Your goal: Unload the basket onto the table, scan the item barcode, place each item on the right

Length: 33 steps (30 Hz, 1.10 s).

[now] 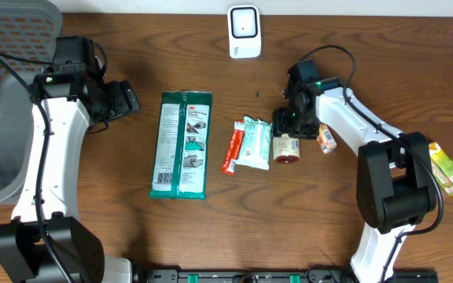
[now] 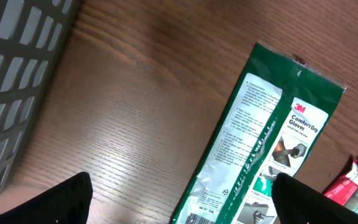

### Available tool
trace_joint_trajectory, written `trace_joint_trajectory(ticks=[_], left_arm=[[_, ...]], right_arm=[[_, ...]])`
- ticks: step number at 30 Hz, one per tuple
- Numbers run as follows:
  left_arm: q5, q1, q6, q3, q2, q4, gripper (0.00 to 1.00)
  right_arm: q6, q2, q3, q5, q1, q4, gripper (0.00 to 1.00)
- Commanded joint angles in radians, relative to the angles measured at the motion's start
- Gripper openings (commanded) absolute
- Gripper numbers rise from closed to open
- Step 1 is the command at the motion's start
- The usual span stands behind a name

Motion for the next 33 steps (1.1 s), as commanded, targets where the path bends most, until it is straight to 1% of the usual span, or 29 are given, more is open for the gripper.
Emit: trace_joint_trajectory(ticks=[1, 3, 6, 10, 15, 16, 18, 19, 20, 21, 22, 29, 33], left_arm=[[0.002, 0.005, 0.006, 0.003, 0.005, -0.003, 0.92], [0.002, 0.005, 0.006, 0.003, 0.005, -0.003, 0.92], [0.002, 0.005, 0.006, 0.003, 0.005, -0.003, 0.92], [0.002, 0.005, 0.006, 0.002, 0.005, -0.003, 0.92], [0.002, 0.005, 0.006, 0.003, 0.005, -0.003, 0.93], [0.002, 0.005, 0.006, 0.003, 0.005, -0.003, 0.92], [0.002, 0.005, 0.006, 0.003, 0.005, -0.003, 0.92], [0.002, 0.005, 0.006, 0.003, 0.005, -0.003, 0.92], [0.002, 0.005, 0.006, 0.003, 0.005, -0.003, 0.92], [0.002, 0.005, 0.006, 0.003, 0.005, -0.003, 0.92], [0.002, 0.005, 0.006, 0.002, 0.005, -0.003, 0.92], [0.002, 0.005, 0.006, 0.003, 0.005, -0.003, 0.93], [0.002, 0.005, 0.006, 0.003, 0.005, -0.003, 0.92]], right_arm=[[-0.007, -0.009, 0.016, 0.006, 0.005, 0.016, 0.74], [-0.007, -0.009, 0.016, 0.011, 0.005, 0.015, 0.81], [-0.007, -0.009, 0.014, 0.035, 0.01, 0.014, 0.85], [-0.007, -0.008, 0.014, 0.061, 0.016, 0.023, 0.84], [-0.007, -0.008, 0.014, 0.095, 0.023, 0.046, 0.77], [-0.007, -0.008, 0.014, 0.095, 0.023, 0.044, 0.74], [-0.007, -0.008, 0.014, 0.096, 0.023, 0.042, 0.62], [-0.007, -0.008, 0.014, 0.096, 0.023, 0.041, 0.6], [-0.009, -0.008, 0.014, 0.096, 0.023, 0.041, 0.54], [-0.015, -0.009, 0.014, 0.095, 0.023, 0.04, 0.47], [-0.019, -0.011, 0.014, 0.094, 0.023, 0.038, 0.45], [-0.019, -0.077, 0.014, 0.077, 0.023, 0.015, 0.46], [-0.026, -0.155, 0.014, 0.084, 0.023, 0.006, 0.43]])
